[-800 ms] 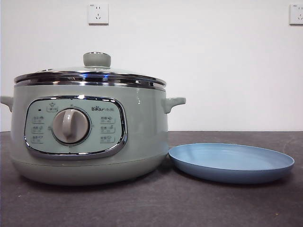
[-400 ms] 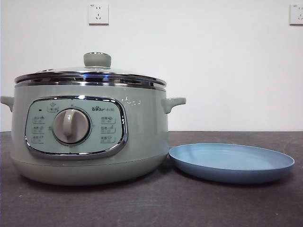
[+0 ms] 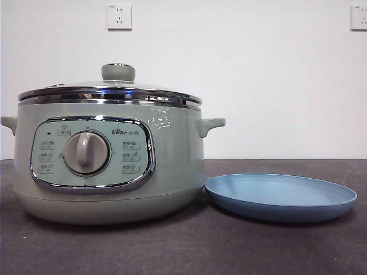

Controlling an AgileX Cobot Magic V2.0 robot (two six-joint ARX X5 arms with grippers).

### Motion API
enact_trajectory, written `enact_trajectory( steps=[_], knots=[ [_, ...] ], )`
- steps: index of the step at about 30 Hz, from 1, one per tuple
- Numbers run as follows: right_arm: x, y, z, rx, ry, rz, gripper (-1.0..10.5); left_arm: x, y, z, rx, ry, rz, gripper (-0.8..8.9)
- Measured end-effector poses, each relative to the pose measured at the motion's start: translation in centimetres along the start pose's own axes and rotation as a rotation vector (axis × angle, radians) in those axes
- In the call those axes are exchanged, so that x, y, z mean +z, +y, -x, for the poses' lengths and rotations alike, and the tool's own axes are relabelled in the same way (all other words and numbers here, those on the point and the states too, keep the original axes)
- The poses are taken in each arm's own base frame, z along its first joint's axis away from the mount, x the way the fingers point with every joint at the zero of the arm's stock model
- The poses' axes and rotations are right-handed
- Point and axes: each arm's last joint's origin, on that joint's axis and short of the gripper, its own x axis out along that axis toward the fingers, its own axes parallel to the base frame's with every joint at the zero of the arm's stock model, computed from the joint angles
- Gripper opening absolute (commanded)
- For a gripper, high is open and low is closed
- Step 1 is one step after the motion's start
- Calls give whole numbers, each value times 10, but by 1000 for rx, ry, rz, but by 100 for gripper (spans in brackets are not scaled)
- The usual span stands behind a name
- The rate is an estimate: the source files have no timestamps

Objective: Take the pumpkin out from the steamer,put the pumpkin in the blue plate,close the lid

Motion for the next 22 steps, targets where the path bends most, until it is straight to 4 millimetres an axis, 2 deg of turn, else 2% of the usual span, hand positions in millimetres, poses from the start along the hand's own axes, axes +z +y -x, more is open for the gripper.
enact_trajectory(
  steps=[11,20,22],
  knots=[
    [60,27,-14,141,103,135,-3,43,-11,-15,-161,148,-55,-8],
    [101,48,-21,338,259,253,5,56,-19,-19,-289,204,-71,-4],
    [107,51,-24,379,287,267,75,57,-20,-19,-317,204,-76,-3]
  ],
)
